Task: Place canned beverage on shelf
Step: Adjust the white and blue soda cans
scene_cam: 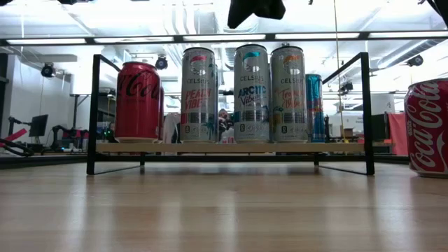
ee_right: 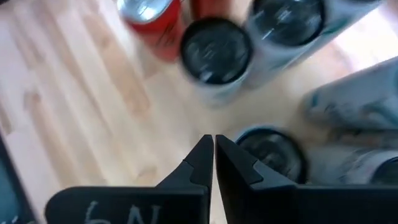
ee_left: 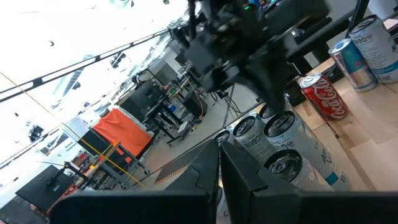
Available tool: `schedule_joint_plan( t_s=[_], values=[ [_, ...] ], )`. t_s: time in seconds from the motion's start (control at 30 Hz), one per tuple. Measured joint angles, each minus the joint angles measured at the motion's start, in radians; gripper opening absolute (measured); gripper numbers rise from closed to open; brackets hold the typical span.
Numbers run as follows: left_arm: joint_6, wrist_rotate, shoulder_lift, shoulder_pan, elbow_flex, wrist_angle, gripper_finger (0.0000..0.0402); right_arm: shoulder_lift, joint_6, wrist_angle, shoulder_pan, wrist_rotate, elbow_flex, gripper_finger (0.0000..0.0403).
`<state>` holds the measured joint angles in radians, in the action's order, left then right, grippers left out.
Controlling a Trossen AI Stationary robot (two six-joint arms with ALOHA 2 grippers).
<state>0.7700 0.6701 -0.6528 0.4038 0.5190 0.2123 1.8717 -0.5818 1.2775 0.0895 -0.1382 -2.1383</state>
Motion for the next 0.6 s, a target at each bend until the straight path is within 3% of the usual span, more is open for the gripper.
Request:
schedule_joint_plan(
  t_s=[0.6],
  values=[
    [0.0, 0.0, 0.0, 0.0, 0.0, 0.001, 0.0, 0.011, -0.076, 0.115, 0.054, 0.042, 0.042, 0.0009]
  ],
)
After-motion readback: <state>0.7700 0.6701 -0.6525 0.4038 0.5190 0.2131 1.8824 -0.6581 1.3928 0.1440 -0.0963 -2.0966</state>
